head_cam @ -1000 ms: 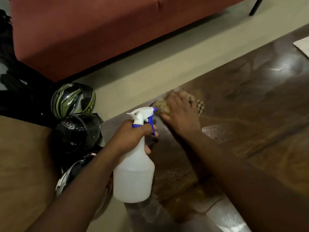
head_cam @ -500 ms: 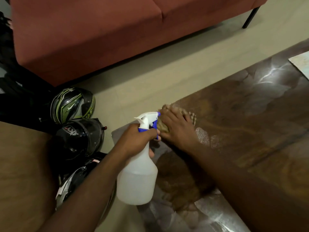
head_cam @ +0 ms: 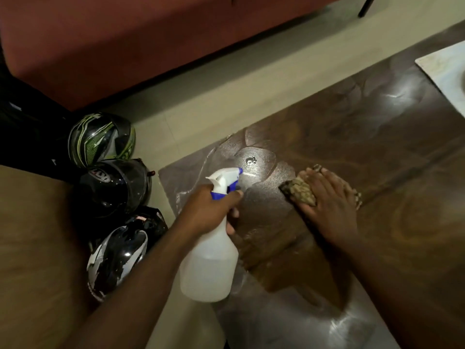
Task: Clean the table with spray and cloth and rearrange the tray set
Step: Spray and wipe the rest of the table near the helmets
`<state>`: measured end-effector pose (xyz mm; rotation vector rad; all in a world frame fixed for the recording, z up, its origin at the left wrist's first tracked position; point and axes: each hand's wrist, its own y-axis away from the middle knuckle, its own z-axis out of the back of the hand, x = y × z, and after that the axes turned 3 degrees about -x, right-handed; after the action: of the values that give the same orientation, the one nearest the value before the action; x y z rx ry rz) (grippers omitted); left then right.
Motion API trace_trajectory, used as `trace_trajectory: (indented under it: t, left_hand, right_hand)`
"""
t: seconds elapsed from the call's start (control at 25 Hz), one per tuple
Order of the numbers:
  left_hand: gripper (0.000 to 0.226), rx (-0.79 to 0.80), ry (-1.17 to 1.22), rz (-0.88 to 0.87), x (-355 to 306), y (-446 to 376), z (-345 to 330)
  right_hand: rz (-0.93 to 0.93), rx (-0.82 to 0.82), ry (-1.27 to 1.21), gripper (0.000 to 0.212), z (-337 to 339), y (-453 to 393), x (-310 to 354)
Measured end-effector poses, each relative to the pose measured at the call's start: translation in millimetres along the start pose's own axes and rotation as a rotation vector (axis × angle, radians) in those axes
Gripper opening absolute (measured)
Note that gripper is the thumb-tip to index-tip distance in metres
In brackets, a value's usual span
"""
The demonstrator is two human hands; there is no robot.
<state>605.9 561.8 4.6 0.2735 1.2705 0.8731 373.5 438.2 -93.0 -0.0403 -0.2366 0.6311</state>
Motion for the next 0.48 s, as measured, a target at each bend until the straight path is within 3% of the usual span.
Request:
trace_trajectory:
  t: [0.12, 0.28, 0.32, 0.4, 0.48]
  left_hand:
    - [0.020, 0.056, 0.003, -0.003, 5, 11, -22]
    - [0.017, 0.001, -0.080, -0.005, 16, 39, -61]
    - [0.017, -0.007, -0.090, -0.004, 17, 48, -68]
    - [0.009, 0.043, -0.078, 0.008, 17, 68, -87]
    - [0.021, 0.073, -0.050, 0.029, 20, 83, -107]
  right_hand:
    - [-0.166, 0.026, -0.015, 0.060, 1, -6, 15]
    - [0.271, 0.065, -0.031, 0.063, 14, 70, -20]
    - [0.292, 0.047, -0.021, 0.061, 21, 87, -42]
    - [0.138, -0.024, -0.032, 0.058, 36, 101, -75]
    - [-0.041, -0.018, -0.020, 0.058, 36, 91, -80]
